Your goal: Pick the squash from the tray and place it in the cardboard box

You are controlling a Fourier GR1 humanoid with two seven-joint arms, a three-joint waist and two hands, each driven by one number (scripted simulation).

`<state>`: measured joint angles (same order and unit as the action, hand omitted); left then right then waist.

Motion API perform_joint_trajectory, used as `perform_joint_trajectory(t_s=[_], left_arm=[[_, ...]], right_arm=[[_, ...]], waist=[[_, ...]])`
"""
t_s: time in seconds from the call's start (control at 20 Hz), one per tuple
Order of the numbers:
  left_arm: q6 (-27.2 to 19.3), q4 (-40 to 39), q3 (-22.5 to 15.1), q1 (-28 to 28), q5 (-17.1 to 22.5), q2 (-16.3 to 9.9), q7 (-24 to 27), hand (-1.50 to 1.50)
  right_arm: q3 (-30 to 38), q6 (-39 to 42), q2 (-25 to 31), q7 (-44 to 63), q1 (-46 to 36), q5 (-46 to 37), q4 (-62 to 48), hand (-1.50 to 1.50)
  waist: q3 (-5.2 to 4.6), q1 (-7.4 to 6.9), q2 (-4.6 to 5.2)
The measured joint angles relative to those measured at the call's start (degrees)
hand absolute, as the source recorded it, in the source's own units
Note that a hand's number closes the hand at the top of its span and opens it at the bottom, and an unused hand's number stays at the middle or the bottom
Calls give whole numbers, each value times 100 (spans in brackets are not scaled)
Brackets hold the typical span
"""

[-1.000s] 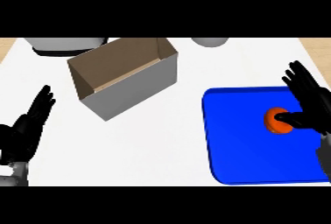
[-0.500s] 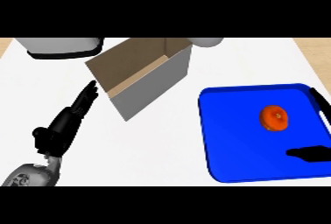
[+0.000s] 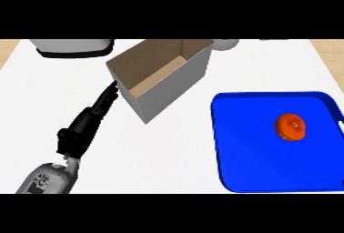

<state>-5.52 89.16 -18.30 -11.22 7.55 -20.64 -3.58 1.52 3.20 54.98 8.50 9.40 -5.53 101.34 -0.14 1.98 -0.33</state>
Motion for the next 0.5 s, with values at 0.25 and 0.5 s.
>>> perform_joint_trajectory(t_s=[0.25,0.5], left_arm=[[132,-36,19,-43,-53,70,-6,0],[306,-191,108,-129,-160,214,43,0]], right_arm=[[349,968,362,858,71,813,531,-150],[362,1483,171,1609,-338,1138,518,-150]], waist=[[3,-92,13],[8,-168,29]])
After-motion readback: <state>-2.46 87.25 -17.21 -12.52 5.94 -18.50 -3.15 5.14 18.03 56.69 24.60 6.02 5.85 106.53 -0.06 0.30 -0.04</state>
